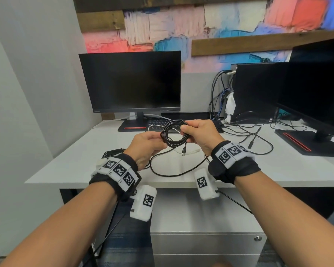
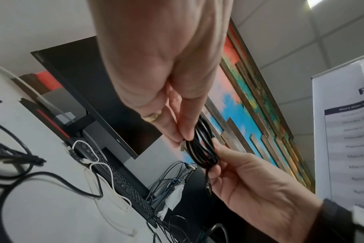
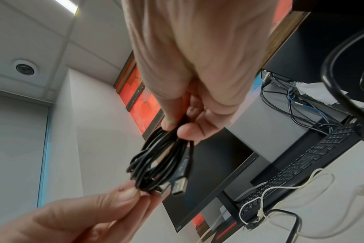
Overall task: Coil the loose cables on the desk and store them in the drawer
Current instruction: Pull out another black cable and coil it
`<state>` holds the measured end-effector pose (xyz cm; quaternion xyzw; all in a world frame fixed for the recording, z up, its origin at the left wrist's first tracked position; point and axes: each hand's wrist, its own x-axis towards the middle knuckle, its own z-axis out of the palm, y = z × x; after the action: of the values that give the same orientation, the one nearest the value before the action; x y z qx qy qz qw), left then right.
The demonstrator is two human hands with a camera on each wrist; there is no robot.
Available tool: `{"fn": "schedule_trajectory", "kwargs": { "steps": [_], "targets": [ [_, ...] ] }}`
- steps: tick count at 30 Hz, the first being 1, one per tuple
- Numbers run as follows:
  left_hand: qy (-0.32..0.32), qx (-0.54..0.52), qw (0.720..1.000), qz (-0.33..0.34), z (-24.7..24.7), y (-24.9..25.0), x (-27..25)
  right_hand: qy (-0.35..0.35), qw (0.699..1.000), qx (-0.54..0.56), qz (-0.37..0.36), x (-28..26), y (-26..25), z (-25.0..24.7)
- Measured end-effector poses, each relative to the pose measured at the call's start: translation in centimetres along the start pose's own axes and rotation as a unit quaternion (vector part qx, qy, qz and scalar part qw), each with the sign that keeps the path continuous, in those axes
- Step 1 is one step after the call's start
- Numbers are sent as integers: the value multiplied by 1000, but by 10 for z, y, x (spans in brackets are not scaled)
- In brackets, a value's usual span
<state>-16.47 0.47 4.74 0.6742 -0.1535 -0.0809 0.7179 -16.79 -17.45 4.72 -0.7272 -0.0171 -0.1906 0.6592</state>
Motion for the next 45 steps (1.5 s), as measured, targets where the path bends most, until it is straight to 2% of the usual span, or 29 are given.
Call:
{"fn": "schedule_trajectory", "kwargs": {
  "steps": [6, 12, 18, 25, 30, 33, 37, 40, 45],
  "targets": [
    [-20, -19, 1000, -10, -5, 0, -3, 4, 1000, 8, 22, 0, 4, 4],
    [1, -46, 999, -27, -8, -5, -8, -45, 997, 21, 62, -7, -1, 11],
    [65, -104, 992, -29, 1, -9, -9, -34, 996, 22, 74, -11, 8, 17],
    [58, -100, 993, -22, 6, -11, -2, -26, 998, 6, 58, -11, 15, 20],
    [52, -109, 993, -16, 4, -8, 2, -2, 997, 42, 60, -9, 19, 22],
    [66, -90, 993, -28, 0, -6, 5, -35, 999, 13, 20, -9, 22, 22],
    [97, -59, 993, -41, -5, -8, 14, -87, 996, 6, 13, -11, 24, 22],
    [118, -65, 990, -52, -6, -10, 22, -91, 995, -38, 1, -10, 25, 19],
    [104, -77, 989, -76, -5, -10, 27, -88, 988, -123, -13, -5, 25, 17]
  ]
}}
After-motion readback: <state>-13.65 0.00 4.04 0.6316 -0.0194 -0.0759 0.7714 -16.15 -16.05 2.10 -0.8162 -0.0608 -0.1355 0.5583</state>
